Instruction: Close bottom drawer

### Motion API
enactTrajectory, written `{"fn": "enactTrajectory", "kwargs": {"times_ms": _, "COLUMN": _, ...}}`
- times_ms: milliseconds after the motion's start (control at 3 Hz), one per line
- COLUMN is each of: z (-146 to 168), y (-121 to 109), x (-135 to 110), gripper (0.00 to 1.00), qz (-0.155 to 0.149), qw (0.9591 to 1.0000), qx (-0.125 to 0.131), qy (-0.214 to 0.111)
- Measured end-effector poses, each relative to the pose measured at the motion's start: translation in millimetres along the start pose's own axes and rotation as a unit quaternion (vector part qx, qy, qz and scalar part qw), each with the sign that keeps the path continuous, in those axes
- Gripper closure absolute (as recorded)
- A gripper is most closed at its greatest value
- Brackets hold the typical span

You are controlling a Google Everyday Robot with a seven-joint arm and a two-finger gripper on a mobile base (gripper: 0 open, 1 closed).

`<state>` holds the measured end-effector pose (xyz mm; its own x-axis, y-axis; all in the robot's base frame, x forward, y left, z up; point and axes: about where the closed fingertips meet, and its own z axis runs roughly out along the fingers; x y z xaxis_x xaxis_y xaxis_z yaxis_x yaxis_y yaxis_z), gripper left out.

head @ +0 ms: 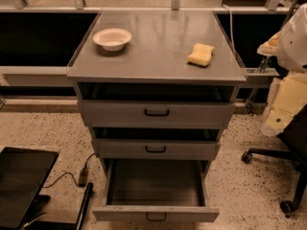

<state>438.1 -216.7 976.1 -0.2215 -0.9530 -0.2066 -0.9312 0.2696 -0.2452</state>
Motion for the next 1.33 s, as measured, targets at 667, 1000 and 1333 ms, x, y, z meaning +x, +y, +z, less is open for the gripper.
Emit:
{"fn": "enactTrajectory", "kwargs": {"times_ms": 667, "z": 5, "y": 32, "x": -1, "gripper": 0.00, "qz": -0.023, "qw": 0.9987, "qx": 0.021, "qy": -0.040}}
{"fn": "enactTrajectory", "kwargs": {"times_ms": 1000, "z": 50, "y": 73, "x": 19, "gripper": 0.00, "qz": -0.018, "qw": 0.9940, "qx": 0.018, "qy": -0.106}}
{"fn": "enactTrajectory", "kwargs": {"times_ms": 1333, "z": 114, "y": 109, "x": 43, "gripper": 0.00, "qz": 0.016, "qw": 0.9854, "qx": 0.011, "qy": -0.169}}
